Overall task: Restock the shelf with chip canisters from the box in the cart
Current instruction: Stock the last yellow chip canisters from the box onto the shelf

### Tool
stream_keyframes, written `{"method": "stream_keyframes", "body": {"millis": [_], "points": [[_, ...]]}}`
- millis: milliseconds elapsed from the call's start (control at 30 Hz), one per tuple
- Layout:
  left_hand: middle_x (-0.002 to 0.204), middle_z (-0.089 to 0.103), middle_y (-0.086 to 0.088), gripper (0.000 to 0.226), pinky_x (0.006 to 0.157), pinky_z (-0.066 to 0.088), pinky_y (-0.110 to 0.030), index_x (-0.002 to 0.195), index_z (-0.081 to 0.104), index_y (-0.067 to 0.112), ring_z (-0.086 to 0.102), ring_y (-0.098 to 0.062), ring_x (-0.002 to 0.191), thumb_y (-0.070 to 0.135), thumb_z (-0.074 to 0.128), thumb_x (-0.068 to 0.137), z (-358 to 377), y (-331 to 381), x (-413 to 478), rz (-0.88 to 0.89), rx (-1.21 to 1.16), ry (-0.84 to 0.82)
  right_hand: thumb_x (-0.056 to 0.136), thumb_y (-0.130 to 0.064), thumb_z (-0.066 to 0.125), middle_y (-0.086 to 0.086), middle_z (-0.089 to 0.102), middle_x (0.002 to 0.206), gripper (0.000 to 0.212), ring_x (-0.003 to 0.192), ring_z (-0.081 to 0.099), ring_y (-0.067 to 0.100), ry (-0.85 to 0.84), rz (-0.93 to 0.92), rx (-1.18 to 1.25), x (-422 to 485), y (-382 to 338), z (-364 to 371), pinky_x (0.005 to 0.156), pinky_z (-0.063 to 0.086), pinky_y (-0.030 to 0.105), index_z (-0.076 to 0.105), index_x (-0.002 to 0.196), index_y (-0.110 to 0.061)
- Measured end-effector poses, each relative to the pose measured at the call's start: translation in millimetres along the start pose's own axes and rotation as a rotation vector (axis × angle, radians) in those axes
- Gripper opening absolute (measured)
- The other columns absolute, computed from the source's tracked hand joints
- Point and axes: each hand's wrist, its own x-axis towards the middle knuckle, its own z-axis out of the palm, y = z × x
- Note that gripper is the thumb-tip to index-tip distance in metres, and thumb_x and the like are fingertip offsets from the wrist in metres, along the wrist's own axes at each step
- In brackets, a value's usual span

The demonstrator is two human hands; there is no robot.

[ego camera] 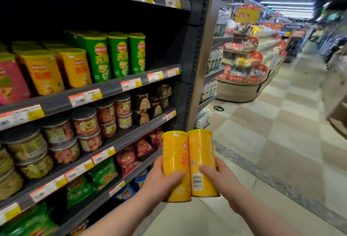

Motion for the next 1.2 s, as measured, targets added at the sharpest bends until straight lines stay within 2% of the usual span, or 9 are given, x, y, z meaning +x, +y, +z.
{"method": "stream_keyframes", "body": {"millis": [67,233,400,467,567,700,900,1133,1200], "points": [[0.109,0.056,0.015,0.083,0.071,0.053,-0.024,0.119,0.034,0.039,0.061,-0.008,0.096,0.054,0.070,0.046,1,5,17,0.007,0.007,-0.026,0.089,-0.034,0.061,0.000,0.057,0.121,0.055,0.096,0.062,0.016,0.016,0.016,0.005,17,-3,-4,0.065,0.052,0.025,0.037,0.137,-0.024],[0.113,0.058,0.010,0.080,0.087,0.055,-0.039,0.112,0.038,0.040,0.063,-0.016,0.102,0.056,0.069,0.040,7,11,57,-0.025,-0.037,-0.034,0.090,-0.032,0.060,0.000,0.058,0.118,0.053,0.094,0.062,0.016,0.018,0.044,0.010,58,-8,-17,0.066,0.051,0.025,0.037,0.137,-0.024],[0.114,0.056,0.009,0.097,0.072,0.056,-0.027,0.125,0.031,0.037,0.062,-0.013,0.099,0.054,0.069,0.038,14,23,97,-0.038,-0.060,0.010,0.089,-0.037,0.060,0.000,0.058,0.120,0.055,0.099,0.063,0.019,-0.063,0.041,-0.007,113,-16,-32,0.073,0.054,0.030,0.036,0.138,-0.025],[0.116,0.055,0.009,0.095,0.085,0.054,-0.035,0.128,0.028,0.037,0.060,-0.016,0.103,0.052,0.073,0.045,21,30,114,-0.052,-0.046,0.058,0.088,-0.038,0.061,-0.002,0.060,0.119,0.056,0.099,0.064,0.018,-0.117,0.027,-0.007,137,-21,-41,0.075,0.055,0.032,0.037,0.138,-0.026],[0.114,0.056,0.008,0.085,0.087,0.052,-0.035,0.130,0.028,0.036,0.060,-0.016,0.103,0.046,0.077,0.061,35,39,143,-0.054,-0.065,0.168,0.089,-0.035,0.061,-0.004,0.061,0.114,0.050,0.096,0.064,0.016,-0.190,-0.006,0.011,171,-35,-60,0.068,0.053,0.028,0.040,0.134,-0.027],[0.118,0.058,0.006,0.106,0.093,0.052,-0.042,0.129,0.031,0.035,0.061,-0.018,0.105,0.060,0.076,0.036,64,58,183,-0.037,-0.051,0.248,0.090,-0.034,0.060,-0.006,0.059,0.109,0.042,0.094,0.063,0.015,-0.259,-0.041,0.011,215,-56,-97,0.067,0.052,0.027,0.039,0.126,-0.028],[0.117,0.060,0.005,0.105,0.093,0.051,-0.046,0.123,0.037,0.038,0.062,-0.019,0.105,0.063,0.081,0.031,102,76,231,-0.047,-0.061,0.382,0.090,-0.036,0.058,-0.006,0.060,0.110,0.040,0.096,0.062,0.016,-0.342,-0.088,-0.031,274,-75,-137,0.075,0.052,0.032,0.039,0.125,-0.031],[0.110,0.062,0.007,0.080,0.086,0.054,-0.038,0.104,0.041,0.038,0.064,-0.015,0.098,0.057,0.076,0.035,101,98,252,-0.033,-0.095,0.533,0.080,-0.036,0.072,-0.008,0.058,0.108,0.058,0.095,0.062,0.013,-0.528,-0.129,0.000,315,-97,-129,0.072,0.052,0.028,0.035,0.124,-0.028],[0.110,0.061,0.007,0.070,0.083,0.055,-0.037,0.103,0.042,0.039,0.064,-0.015,0.098,0.050,0.083,0.048,91,104,257,-0.006,-0.105,0.560,0.078,-0.037,0.073,-0.009,0.057,0.109,0.061,0.096,0.062,0.013,-0.556,-0.154,-0.003,326,-107,-120,0.074,0.053,0.028,0.034,0.124,-0.029]]}}
